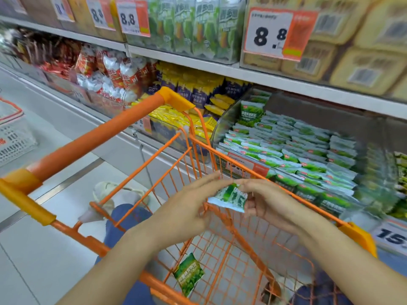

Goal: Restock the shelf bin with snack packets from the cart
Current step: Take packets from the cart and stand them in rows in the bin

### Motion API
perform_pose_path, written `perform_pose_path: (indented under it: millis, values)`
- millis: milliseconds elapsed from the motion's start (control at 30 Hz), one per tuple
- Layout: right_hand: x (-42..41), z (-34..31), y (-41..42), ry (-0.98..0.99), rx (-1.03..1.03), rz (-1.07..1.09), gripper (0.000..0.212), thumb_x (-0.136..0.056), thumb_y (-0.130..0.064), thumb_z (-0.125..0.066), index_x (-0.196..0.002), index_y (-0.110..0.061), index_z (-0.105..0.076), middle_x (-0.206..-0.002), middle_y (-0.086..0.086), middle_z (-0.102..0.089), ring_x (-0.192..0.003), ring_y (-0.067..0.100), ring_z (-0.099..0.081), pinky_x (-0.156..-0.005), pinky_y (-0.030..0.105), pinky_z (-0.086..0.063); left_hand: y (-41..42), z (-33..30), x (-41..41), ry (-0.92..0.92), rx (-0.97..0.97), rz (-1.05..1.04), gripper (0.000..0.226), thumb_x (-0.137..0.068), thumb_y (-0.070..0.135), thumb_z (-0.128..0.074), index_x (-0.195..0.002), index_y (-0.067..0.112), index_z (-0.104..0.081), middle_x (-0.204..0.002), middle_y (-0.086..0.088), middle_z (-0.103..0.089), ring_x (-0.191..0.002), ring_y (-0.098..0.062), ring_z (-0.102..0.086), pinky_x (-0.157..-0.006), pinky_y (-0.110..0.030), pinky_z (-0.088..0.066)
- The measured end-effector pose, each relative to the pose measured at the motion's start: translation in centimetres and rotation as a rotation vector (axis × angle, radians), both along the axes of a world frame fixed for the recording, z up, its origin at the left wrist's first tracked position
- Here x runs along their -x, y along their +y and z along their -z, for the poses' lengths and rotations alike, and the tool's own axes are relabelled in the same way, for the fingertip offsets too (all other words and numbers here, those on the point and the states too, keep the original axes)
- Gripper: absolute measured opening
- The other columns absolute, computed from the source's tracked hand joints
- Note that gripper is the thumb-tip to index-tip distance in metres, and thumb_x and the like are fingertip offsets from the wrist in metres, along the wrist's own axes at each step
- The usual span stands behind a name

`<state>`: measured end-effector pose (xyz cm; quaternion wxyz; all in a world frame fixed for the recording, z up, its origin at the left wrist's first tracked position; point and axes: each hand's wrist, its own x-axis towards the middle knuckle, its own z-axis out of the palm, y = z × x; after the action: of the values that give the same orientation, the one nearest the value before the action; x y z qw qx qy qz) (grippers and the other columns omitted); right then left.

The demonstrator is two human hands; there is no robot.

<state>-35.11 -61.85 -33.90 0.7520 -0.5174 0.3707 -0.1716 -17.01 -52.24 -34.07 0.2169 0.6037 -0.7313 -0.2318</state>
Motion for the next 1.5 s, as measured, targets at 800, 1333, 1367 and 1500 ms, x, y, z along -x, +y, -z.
perform_pose_path:
  millis: [800,1333,1367,1500]
  values:
    - [0.6,-3.8,-7.4,0.107,0.5,0.459,0.018,-0.08,-0.017,-0.075,-0.092,-0.009,-0.064,-0.07,-0.012,-0.064,-0.06,-0.003,-0.054,-0.048,0.007,-0.037,-10.6,-0.5,2.4,0.044,0.322,-0.34,0.03,-0.102,0.033,-0.041,-0.123,0.024,-0.061,-0.123,0.005,-0.059,-0.119,-0.012,-0.048,-0.1,-0.031,-0.035]
    - [-5.7,-2.2,-19.9,0.52,0.728,0.629,0.05,-0.089,-0.029,-0.067,-0.128,-0.001,-0.052,-0.121,0.015,-0.063,-0.108,0.031,-0.06,-0.092,0.041,-0.046,-11.3,3.1,2.4,-0.37,0.408,-0.33,0.044,-0.096,0.029,-0.031,-0.113,0.014,-0.069,-0.129,-0.008,-0.061,-0.138,-0.026,-0.038,-0.112,-0.04,-0.019]
    - [-6.0,-1.7,-20.0,0.55,0.749,0.624,0.043,-0.088,-0.029,-0.067,-0.118,0.0,-0.056,-0.113,0.016,-0.066,-0.1,0.031,-0.063,-0.086,0.04,-0.047,-11.3,3.1,2.3,-0.373,0.411,-0.328,0.044,-0.096,0.029,-0.031,-0.113,0.014,-0.069,-0.13,-0.008,-0.061,-0.138,-0.026,-0.038,-0.112,-0.039,-0.018]
    - [-6.6,-0.3,-20.4,0.647,0.74,0.644,0.04,-0.086,-0.033,-0.069,-0.105,0.002,-0.063,-0.099,0.016,-0.07,-0.09,0.029,-0.065,-0.075,0.034,-0.046,-11.4,3.5,2.2,-0.378,0.428,-0.332,0.044,-0.096,0.029,-0.031,-0.114,0.013,-0.069,-0.132,-0.01,-0.059,-0.139,-0.027,-0.037,-0.113,-0.041,-0.015]
